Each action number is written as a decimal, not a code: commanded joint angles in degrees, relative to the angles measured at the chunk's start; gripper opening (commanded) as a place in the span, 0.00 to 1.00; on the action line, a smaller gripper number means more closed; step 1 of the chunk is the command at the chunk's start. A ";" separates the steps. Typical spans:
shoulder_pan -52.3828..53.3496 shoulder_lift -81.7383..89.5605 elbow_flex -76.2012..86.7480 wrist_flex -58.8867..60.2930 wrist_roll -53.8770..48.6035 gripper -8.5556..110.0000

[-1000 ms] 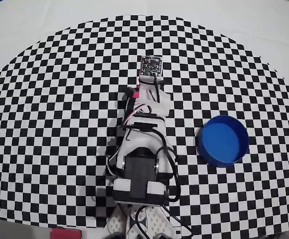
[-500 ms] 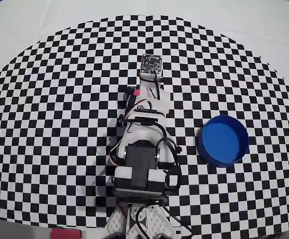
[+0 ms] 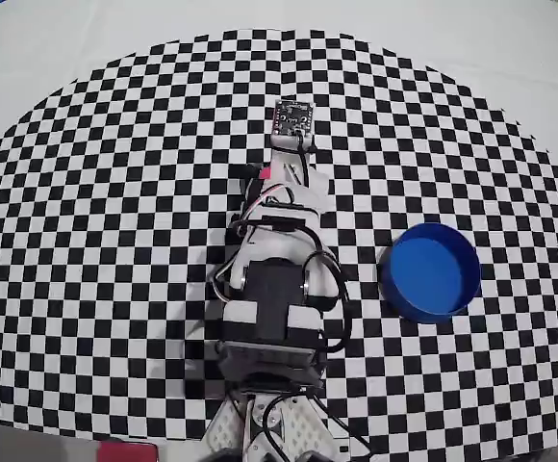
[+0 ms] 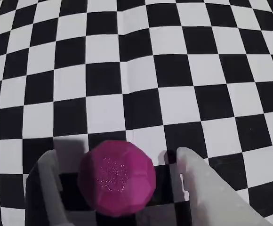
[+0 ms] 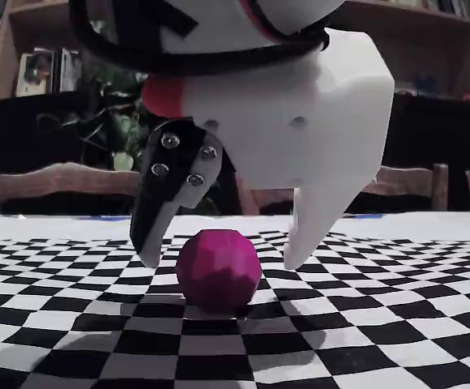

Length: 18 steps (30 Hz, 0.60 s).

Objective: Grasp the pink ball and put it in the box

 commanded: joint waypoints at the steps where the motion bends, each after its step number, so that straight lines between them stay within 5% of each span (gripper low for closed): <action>1: -0.18 -0.18 -2.37 -0.79 -0.26 0.32; 18: -0.62 -2.99 -4.22 -0.70 -0.26 0.32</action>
